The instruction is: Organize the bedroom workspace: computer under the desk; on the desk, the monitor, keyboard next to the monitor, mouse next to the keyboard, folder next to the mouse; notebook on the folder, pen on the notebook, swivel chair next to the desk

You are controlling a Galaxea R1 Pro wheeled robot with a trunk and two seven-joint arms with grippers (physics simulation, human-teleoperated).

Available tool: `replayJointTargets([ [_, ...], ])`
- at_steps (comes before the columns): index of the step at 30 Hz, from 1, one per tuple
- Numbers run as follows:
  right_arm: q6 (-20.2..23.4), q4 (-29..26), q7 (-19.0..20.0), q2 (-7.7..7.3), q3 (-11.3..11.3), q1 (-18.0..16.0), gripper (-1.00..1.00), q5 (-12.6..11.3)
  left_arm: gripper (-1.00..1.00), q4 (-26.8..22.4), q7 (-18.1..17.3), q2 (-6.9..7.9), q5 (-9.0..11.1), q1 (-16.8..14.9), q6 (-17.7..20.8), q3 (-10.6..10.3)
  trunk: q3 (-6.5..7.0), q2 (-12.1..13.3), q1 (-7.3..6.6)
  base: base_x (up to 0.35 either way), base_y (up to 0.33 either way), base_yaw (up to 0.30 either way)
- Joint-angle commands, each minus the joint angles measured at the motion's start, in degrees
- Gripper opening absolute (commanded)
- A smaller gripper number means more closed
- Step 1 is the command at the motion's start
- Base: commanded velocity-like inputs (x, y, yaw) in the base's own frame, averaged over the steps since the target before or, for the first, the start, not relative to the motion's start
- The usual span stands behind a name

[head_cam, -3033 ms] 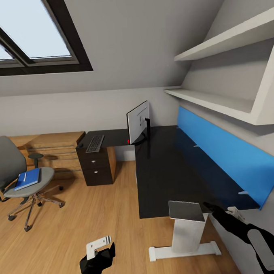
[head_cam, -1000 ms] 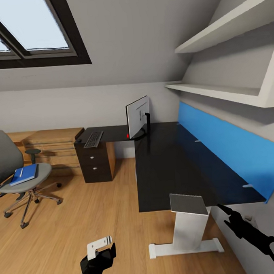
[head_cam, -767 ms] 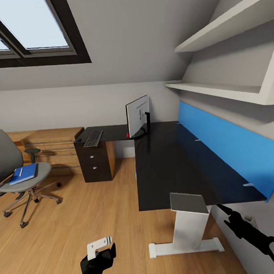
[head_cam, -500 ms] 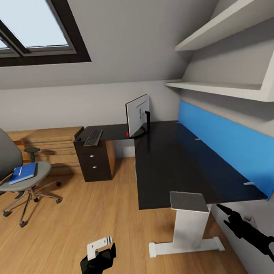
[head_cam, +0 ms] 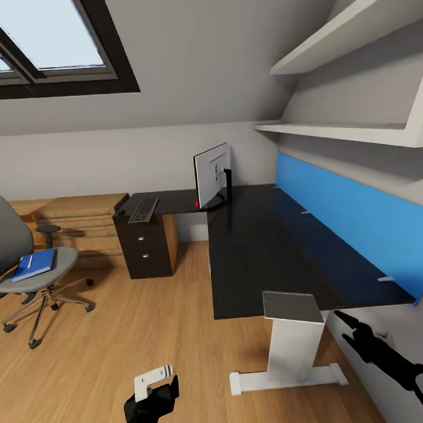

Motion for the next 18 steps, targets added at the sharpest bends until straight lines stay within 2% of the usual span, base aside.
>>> replayJointTargets([
  [1,0.46,0.01,2.15,0.00,-0.07,-0.04,1.00,-0.06,1.00,-0.09,0.43,0.00,0.50,-0.02,0.11,-0.04,-0.23,-0.45,0.23,0.000,0.000,0.000],
  [18,0.04,0.11,3.35,0.18,0.03,-0.04,1.00,0.32,1.00,0.15,0.43,-0.08,0.52,-0.02,0.11,-0.12,-3.28,-7.26,3.96,0.000,0.000,0.000],
])
